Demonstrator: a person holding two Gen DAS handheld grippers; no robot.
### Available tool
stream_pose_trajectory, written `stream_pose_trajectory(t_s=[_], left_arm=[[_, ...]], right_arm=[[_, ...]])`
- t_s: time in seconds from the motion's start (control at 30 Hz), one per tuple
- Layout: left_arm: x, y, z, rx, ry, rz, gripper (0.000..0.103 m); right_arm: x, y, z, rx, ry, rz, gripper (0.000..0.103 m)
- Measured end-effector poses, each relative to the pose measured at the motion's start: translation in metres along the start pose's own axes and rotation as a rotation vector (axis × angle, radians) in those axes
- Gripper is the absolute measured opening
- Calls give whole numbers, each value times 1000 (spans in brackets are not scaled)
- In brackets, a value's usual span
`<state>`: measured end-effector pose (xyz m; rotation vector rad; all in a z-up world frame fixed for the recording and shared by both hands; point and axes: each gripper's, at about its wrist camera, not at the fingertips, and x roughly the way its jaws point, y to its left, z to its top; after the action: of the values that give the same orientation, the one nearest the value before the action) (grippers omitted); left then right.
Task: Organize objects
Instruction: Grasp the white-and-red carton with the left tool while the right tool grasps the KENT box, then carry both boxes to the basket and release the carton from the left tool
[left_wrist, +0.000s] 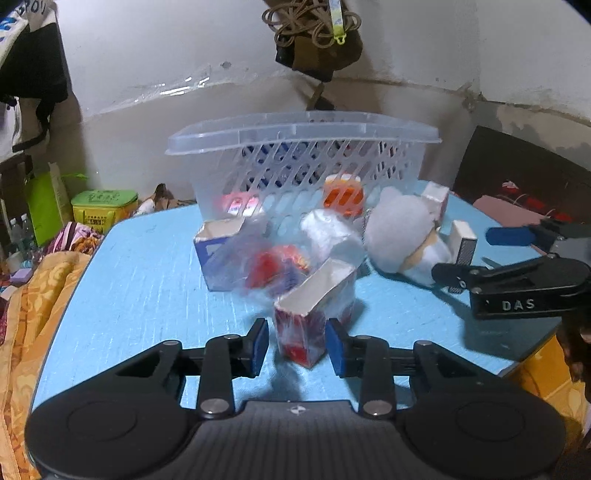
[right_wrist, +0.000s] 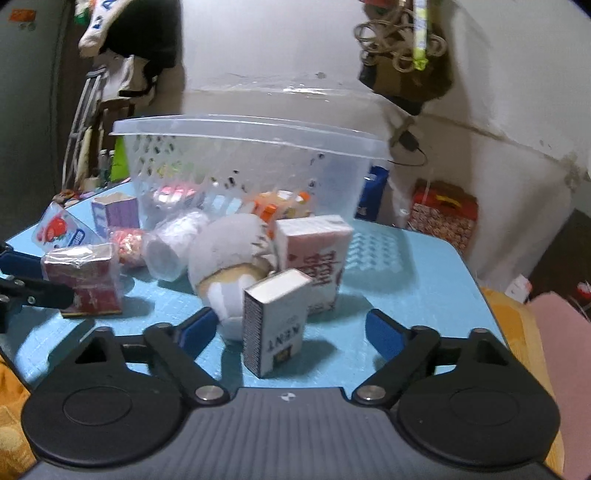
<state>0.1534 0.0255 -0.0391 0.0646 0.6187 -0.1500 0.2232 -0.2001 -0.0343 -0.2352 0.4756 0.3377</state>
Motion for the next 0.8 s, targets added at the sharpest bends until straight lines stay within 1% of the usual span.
stream_pose_trajectory(t_s=[0.03, 0.07, 0.1, 0.13, 0.17, 0.2, 0.37, 0.47, 0.5, 0.57, 0.67, 0.8], left_arm=[[2, 1, 0, -2, 6, -2, 41], [3, 2, -1, -1, 7, -7, 42], [5, 2, -1, 1, 6, -11, 46], [5, 1, -1, 4, 4, -14, 50], [6, 0, -1, 9, -4, -17, 58], [6, -2, -1, 15, -13, -16, 62], [7, -15, 3, 57, -40, -4, 61], [6, -18, 5, 75, -44, 6, 40], [5, -17, 5, 74, -49, 8, 38], [0, -15, 6, 70, -68, 18, 36], [-10, -9, 9, 48, -97, 23, 35], [-17, -5, 10, 32, -112, 27, 35]], right_arm=[[-2, 0, 0, 4, 0, 14, 68], [-2, -1, 1, 8, 4, 28, 52], [-3, -1, 1, 14, 7, 44, 44], [-4, -2, 1, 20, 14, 53, 39], [-6, -2, 1, 20, 16, 52, 39], [-6, -3, 1, 17, 16, 51, 38], [-16, -9, 4, 54, 23, 29, 38], [-23, -14, 4, 86, 40, 30, 37], [-26, -14, 3, 89, 44, 27, 37], [-30, -13, 4, 88, 46, 28, 37], [-42, -7, 8, 77, 13, 38, 37], [-52, 7, 13, 36, -19, 45, 37]])
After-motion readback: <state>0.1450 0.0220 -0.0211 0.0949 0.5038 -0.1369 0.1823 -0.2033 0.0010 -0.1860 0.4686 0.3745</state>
